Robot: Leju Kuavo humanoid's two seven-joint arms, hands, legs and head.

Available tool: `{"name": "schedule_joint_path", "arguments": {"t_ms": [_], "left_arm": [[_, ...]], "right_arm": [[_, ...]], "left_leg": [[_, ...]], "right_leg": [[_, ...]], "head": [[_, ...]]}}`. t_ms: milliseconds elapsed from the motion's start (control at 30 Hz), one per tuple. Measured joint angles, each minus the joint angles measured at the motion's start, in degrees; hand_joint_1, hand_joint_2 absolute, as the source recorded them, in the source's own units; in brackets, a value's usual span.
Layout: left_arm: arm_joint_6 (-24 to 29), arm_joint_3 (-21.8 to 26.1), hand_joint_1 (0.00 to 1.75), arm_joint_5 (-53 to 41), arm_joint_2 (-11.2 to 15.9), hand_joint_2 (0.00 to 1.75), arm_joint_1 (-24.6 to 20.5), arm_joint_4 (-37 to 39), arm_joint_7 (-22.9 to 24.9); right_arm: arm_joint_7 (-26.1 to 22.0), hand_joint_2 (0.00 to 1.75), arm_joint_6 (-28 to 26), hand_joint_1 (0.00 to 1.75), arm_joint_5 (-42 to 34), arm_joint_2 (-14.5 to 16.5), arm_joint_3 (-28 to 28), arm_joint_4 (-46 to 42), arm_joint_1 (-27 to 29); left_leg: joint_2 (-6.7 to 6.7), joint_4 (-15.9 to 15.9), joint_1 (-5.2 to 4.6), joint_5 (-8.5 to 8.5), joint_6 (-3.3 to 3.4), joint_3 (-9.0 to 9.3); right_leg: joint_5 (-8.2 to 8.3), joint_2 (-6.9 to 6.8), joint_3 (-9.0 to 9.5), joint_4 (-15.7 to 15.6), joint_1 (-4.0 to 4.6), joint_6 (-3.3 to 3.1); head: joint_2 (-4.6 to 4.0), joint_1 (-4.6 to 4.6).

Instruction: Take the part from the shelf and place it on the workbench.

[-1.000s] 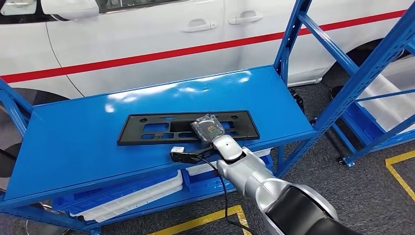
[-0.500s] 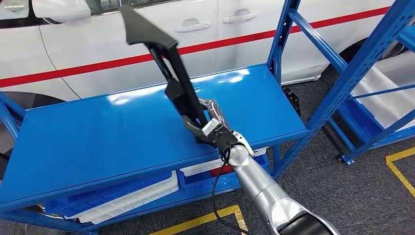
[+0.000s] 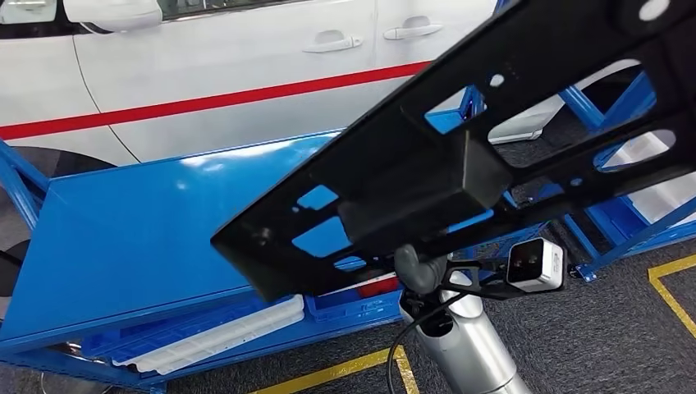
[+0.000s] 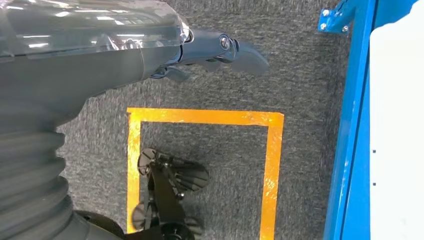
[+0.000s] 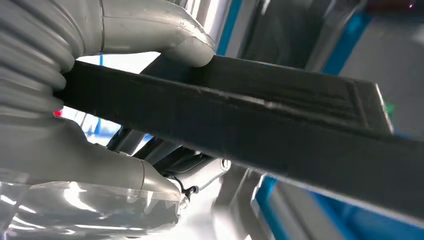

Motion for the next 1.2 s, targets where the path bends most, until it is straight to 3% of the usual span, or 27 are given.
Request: {"name": "schedule_joint_path", "arguments": {"t_ms": [67,200,267,333,367,400,433,500,567,667,700,767,833,867,900,933,1000,1067,1100,1200], "left_arm": [[0.2,0.1,0.0,0.0,0.0,1.75,-0.1,0.0,0.8],[0.3,0.3,0.0,-0.2,0.0,1.75,-0.1,0.0,2.2],[0.3,0.3,0.0,-0.2,0.0,1.75,-0.1,0.0,2.5],[0.4,0.4,0.0,-0.3,0.0,1.75,-0.1,0.0,3.0],[0.5,0.4,0.0,-0.3,0.0,1.75,0.0,0.0,3.4],[0.7,0.4,0.0,-0.4,0.0,1.75,0.0,0.0,3.9],[1.0,0.4,0.0,-0.6,0.0,1.75,0.0,0.0,4.5],[1.5,0.4,0.0,-1.1,0.0,1.75,-0.1,0.0,5.7],[1.7,0.3,0.0,-1.6,0.0,1.75,-0.2,0.0,6.7],[2.0,0.3,0.0,-2.3,-0.1,1.75,0.1,0.0,8.1],[2.1,0.2,0.0,-2.5,-0.1,1.75,0.2,0.0,8.4],[2.3,0.2,0.0,-2.7,-0.2,1.75,0.2,0.0,8.8],[2.4,0.0,0.0,-2.8,-0.2,1.75,0.2,0.0,9.0],[2.4,0.0,0.0,-2.8,-0.3,1.75,0.2,0.0,9.0],[2.4,-0.1,0.0,-2.8,-0.3,1.75,0.3,0.0,9.1],[2.4,-0.1,0.0,-2.8,-0.3,1.75,0.3,0.0,9.2],[2.3,-0.2,0.0,-3.1,-0.3,1.75,0.3,0.0,9.4],[2.2,-0.4,0.0,-3.3,-0.3,1.75,0.3,0.0,9.6],[2.2,-0.5,0.0,-3.4,-0.2,1.75,0.4,0.0,9.7],[2.2,-0.7,0.0,-3.6,-0.2,1.75,0.8,0.0,10.0]], "right_arm": [[0.8,1.75,2.1,1.69,-1.3,-0.2,2.7,-1.1,1.1],[1.6,1.75,3.3,1.69,-2.7,-0.5,6.6,-1.5,1.9],[1.7,1.75,3.3,1.69,-3.1,-0.5,7.4,-1.5,1.8],[1.6,1.75,3.0,1.69,-2.5,-0.5,8.0,-1.2,1.8],[1.3,1.75,2.8,1.69,-1.7,-0.6,8.4,-0.9,1.9],[0.7,1.75,2.8,1.69,-0.7,-0.7,8.8,-0.2,1.9],[-0.1,1.75,3.3,1.69,0.3,-0.8,9.4,0.6,1.9],[-1.5,1.75,5.1,1.69,1.6,-1.1,10.5,2.2,2.0],[-1.8,1.75,6.7,1.69,2.4,-1.2,11.2,3.0,2.1],[-1.9,1.75,7.0,1.69,3.9,-1.1,11.4,3.6,2.9],[-1.9,1.75,6.8,1.69,4.2,-1.1,11.4,3.8,3.2],[-1.9,1.75,6.5,1.69,4.1,-1.1,11.4,4.1,3.9],[-1.9,1.75,6.5,1.69,3.8,-1.1,11.4,4.5,4.4],[-1.9,1.75,6.5,1.69,3.7,-1.2,11.4,4.8,4.7],[-1.9,1.75,6.6,1.69,3.7,-1.2,11.4,5.0,4.9],[-1.9,1.75,6.7,1.69,3.6,-1.2,11.4,5.2,5.1],[-1.9,1.75,7.2,1.69,3.3,-1.2,11.4,5.6,5.2],[-1.9,1.75,8.2,1.69,2.9,-1.2,11.5,6.0,5.4],[-1.9,1.75,8.7,1.69,2.7,-1.3,11.5,6.2,5.5],[-1.9,1.75,10.0,1.69,2.2,-1.5,11.7,6.9,5.9]], "left_leg": [[-0.05,0.4,-0.19,-0.42,-0.73,-0.14],[0.0,1.2,-0.01,-1.56,-1.98,-0.25],[0.01,6.2,0.08,-5.02,-2.32,-2.23],[0.01,13.9,0.08,-8.83,-2.45,-5.43],[0.01,16.3,0.07,-9.54,-2.37,-6.33],[0.01,16.5,0.04,-9.11,-2.19,-6.18],[0.0,14.3,-0.03,-7.68,-1.9,-4.82],[0.0,5.9,-0.37,-4.21,-1.05,-0.22],[0.03,0.6,-0.86,-2.45,-0.44,2.33],[0.1,-0.3,-1.09,-1.32,0.16,2.17],[0.2,-0.7,-0.98,-0.69,0.51,2.04],[0.47,-1.3,-0.69,0.72,1.16,1.2],[0.54,-1.1,-0.77,1.75,1.41,-0.35],[0.56,-0.9,-0.78,2.21,1.35,-1.18],[0.58,-0.7,-0.76,2.62,1.24,-2.0],[0.59,-0.4,-0.7,2.99,1.09,-2.8],[0.57,0.4,-0.59,3.55,0.65,-4.22],[0.51,1.1,-0.61,4.08,0.01,-5.16],[0.49,1.3,-0.65,4.42,-0.36,-5.42],[0.42,1.4,-0.4,4.83,-1.51,-6.0]], "right_leg": [[0.83,0.11,1.77,-3.9,0.12,-0.47],[0.79,0.16,1.85,-4.2,0.18,-1.98],[1.06,-0.06,1.82,-4.3,0.16,-2.54],[1.26,-0.11,1.49,-4.3,0.45,-2.88],[1.39,-0.12,1.32,-4.3,0.62,-3.04],[1.53,-0.1,1.19,-4.3,0.79,-3.14],[1.68,-0.06,1.1,-4.3,0.95,-3.19],[2.05,0.0,1.01,-4.3,1.19,-3.07],[2.52,-0.06,0.88,-4.3,1.23,-2.59],[3.21,-0.18,0.74,-4.5,0.98,-1.5],[2.65,-0.14,0.51,-4.1,0.98,-1.17],[-1.29,0.02,-0.93,-0.4,0.92,-0.65],[-6.5,0.07,-3.06,6.7,0.72,-0.24],[-7.79,0.06,-3.63,9.7,0.57,-0.03],[-7.8,0.03,-3.29,11.0,0.4,0.17],[-6.81,0.02,-1.91,10.2,0.23,0.33],[-4.44,-0.01,3.35,3.4,-0.08,0.49],[-4.0,0.08,7.32,-2.8,0.12,0.07],[-4.25,0.14,7.94,-4.2,0.29,-0.3],[-3.01,0.07,7.05,-4.7,0.4,-1.8]], "head": [[0.0,-0.02],[0.0,-0.02],[0.0,-0.02],[0.0,-0.02],[0.0,-0.02],[0.0,-0.02],[0.0,-0.02],[0.0,-0.02],[0.0,-0.02],[0.0,-0.02],[0.0,-0.02],[0.0,-0.01],[0.0,-0.01],[0.0,-0.01],[0.0,-0.01],[0.0,-0.01],[0.0,-0.01],[0.0,-0.03],[0.0,-0.05],[0.0,-0.05]]}}
